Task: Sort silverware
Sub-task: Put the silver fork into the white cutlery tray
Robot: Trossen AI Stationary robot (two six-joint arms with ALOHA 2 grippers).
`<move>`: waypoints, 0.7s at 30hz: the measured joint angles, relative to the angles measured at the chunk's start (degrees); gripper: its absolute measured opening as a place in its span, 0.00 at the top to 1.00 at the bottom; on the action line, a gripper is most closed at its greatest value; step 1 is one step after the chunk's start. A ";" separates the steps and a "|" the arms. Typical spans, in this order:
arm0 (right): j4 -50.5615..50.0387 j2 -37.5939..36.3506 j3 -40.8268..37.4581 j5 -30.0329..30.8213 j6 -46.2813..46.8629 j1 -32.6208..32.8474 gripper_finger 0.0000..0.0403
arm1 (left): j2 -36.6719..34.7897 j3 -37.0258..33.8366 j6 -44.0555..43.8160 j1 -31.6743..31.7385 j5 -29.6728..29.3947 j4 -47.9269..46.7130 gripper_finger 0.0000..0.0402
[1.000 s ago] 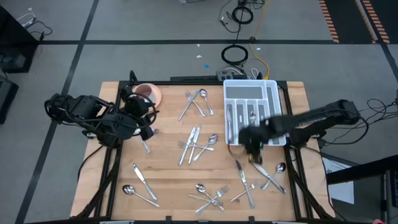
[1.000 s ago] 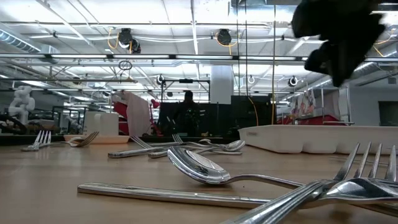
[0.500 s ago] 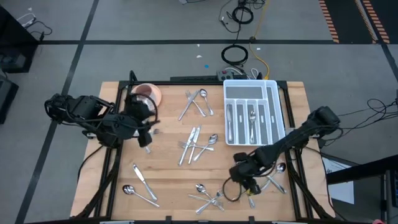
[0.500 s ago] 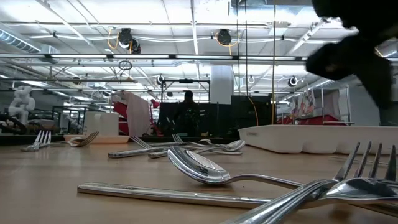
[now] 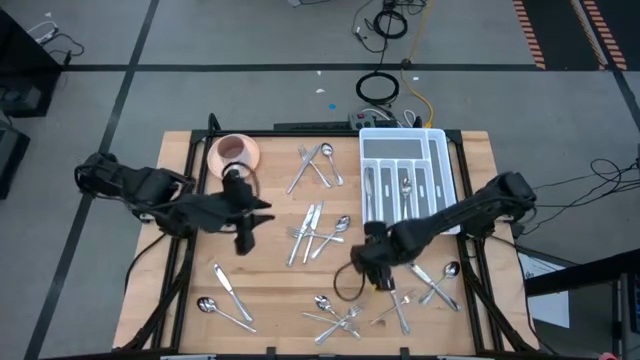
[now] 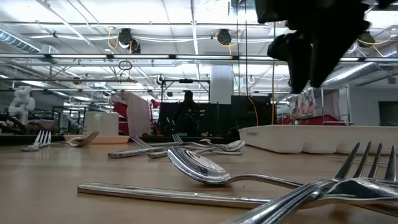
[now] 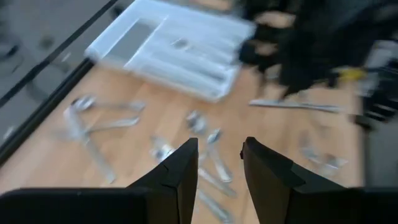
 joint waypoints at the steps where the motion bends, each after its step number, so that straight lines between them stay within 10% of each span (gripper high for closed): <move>1: -0.32 -1.01 0.00 0.00 0.84 -0.37 0.54 | -0.42 -2.43 -2.08 1.49 0.03 0.03 0.67; 8: -1.42 -9.36 0.02 5.29 4.24 -0.04 0.54 | -0.93 -17.66 2.34 11.01 3.60 2.28 0.67; 21: -4.70 -14.58 0.00 7.41 10.96 0.27 0.54 | 0.40 -35.27 -15.97 26.36 4.86 3.08 0.67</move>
